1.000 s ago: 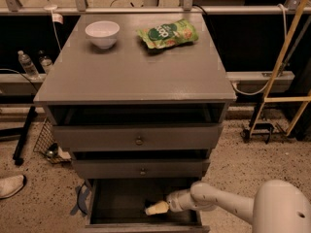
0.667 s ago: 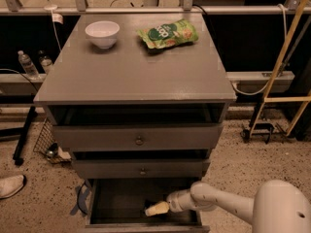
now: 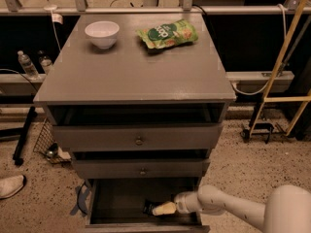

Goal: Place rxbar blueberry into bottom drawer

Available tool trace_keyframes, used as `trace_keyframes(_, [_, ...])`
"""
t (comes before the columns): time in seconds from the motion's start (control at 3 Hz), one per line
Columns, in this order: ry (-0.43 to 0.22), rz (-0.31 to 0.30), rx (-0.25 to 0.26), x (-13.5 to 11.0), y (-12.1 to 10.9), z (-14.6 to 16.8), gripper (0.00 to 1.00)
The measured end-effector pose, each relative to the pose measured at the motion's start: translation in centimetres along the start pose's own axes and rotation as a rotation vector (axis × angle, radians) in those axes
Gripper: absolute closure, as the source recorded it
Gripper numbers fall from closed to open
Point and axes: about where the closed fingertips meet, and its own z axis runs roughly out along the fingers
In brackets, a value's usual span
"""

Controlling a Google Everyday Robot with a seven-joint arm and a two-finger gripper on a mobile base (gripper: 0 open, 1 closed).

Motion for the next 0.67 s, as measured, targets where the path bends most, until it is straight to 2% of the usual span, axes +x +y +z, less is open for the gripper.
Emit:
trace_keyframes(0.33, [-0.078, 0.022, 0.036, 0.4, -4.1, -2.8, 0.0])
trace_keyframes(0.67, [-0.13, 0.037, 0.074, 0.4, -7.0, -5.1, 0.0])
